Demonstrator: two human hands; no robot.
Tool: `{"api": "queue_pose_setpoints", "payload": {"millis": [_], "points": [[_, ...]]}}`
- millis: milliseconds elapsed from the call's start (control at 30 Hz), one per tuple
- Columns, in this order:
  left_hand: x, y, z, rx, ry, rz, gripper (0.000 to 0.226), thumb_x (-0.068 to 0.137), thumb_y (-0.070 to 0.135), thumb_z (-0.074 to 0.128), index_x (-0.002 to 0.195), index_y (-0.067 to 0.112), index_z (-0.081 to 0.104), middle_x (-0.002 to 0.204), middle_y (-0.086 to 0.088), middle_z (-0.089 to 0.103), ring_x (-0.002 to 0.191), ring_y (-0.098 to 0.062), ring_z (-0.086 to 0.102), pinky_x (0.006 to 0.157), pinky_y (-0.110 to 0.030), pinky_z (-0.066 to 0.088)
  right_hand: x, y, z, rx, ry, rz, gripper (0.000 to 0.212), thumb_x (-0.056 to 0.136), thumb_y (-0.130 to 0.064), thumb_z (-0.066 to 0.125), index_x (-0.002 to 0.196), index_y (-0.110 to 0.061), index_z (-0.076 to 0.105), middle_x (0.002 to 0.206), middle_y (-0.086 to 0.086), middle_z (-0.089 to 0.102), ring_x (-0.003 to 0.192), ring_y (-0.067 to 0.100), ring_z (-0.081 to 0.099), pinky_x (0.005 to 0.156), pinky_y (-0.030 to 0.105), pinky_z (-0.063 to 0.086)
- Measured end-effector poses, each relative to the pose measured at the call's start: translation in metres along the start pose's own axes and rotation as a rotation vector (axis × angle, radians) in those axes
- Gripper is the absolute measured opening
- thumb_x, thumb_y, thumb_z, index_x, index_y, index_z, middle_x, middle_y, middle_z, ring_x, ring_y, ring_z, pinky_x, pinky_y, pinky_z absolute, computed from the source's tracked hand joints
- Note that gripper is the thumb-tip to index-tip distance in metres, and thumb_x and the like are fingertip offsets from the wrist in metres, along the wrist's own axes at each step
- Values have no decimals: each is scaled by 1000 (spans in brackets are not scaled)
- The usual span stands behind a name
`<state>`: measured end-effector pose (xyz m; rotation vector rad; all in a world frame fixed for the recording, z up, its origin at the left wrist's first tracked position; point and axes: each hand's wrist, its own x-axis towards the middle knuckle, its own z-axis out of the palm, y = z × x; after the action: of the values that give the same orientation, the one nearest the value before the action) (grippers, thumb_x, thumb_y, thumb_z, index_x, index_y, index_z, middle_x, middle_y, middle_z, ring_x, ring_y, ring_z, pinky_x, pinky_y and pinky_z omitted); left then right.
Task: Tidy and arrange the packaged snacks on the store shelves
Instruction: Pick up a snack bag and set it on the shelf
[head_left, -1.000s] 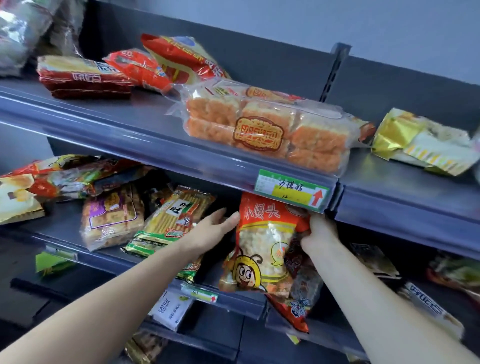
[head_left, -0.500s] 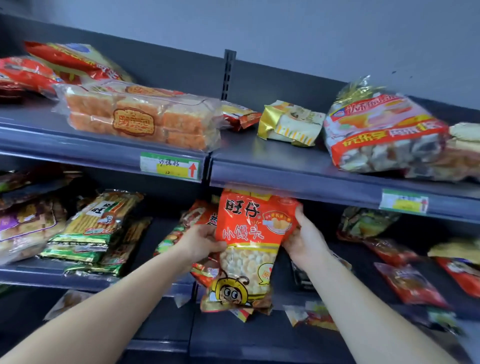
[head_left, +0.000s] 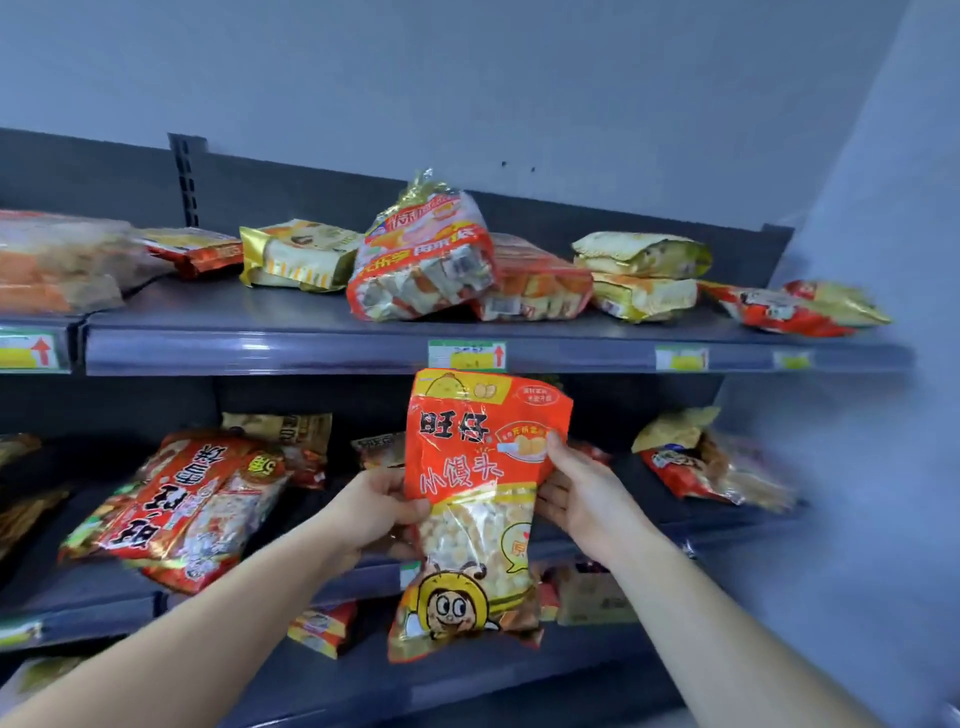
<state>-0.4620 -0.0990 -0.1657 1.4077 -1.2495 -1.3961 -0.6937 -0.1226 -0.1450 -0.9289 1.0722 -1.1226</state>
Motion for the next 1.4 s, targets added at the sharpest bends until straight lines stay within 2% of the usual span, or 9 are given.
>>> {"api": "queue_pose_setpoints", "payload": {"millis": [233,400,533,633,833,1033,1167,1300,1400], "points": [[12,65,99,-56,-10,125,8,93,4,58,99,6,63,84,-11,71,66,-23,68,47,-27,55,-35,-47,-86,-10,34,-117,51,76,-48,66,115,-15,64,112,7,70,105,25,66,86,39,52],[26,121,155,-195,14,212,4,95,5,56,94,6,60,80,-11,69,59,-21,66,43,-27,53,-39,-68,-132,27,31,-160,59,67,-48,75,115,-15,67,116,9,68,109,28,64,99,49,45],[50,158,192,-264,32,254,8,95,6,57,86,6,57,76,-11,67,54,-18,63,44,-26,54,-32,-91,-166,81,25,-255,47,60,-41,85,99,-18,73,104,7,72,95,25,67,81,41,50],[78,180,216,-314,40,278,15,96,7,55,81,8,54,72,-9,63,56,-18,58,41,-24,52,-20,-109,-184,38,51,-337,51,66,-30,81,110,-12,65,103,13,69,91,26,65,76,41,55],[141,221,255,-383,-22,333,7,95,13,58,94,6,59,86,-11,68,62,-20,65,52,-29,57,22,-162,-213,11,209,-464,40,66,-18,73,104,-9,64,93,6,72,84,19,67,68,34,54],[180,258,294,-179,-171,453,43,83,27,73,117,16,49,97,-2,66,75,-16,67,60,-28,53,77,-211,-241,94,371,-509,48,63,-26,76,107,-10,62,94,9,71,77,22,66,54,30,51],[209,269,325,62,-203,563,84,72,25,83,138,23,30,115,0,55,100,-24,62,62,-30,52,106,-239,-259,101,427,-510,26,78,-22,73,99,-12,63,85,6,71,64,16,66,54,28,51],[241,285,352,64,-131,610,68,78,19,79,133,23,40,113,-5,56,92,-25,63,61,-37,60,134,-266,-284,23,424,-470,26,82,-29,71,100,-12,62,80,4,72,65,19,67,59,30,54],[265,298,373,-117,-107,556,57,81,8,75,128,20,45,106,-1,56,81,-14,61,49,-23,55,154,-286,-307,-50,400,-419,38,86,-49,60,103,-15,62,87,7,74,71,23,72,56,30,55]]}}
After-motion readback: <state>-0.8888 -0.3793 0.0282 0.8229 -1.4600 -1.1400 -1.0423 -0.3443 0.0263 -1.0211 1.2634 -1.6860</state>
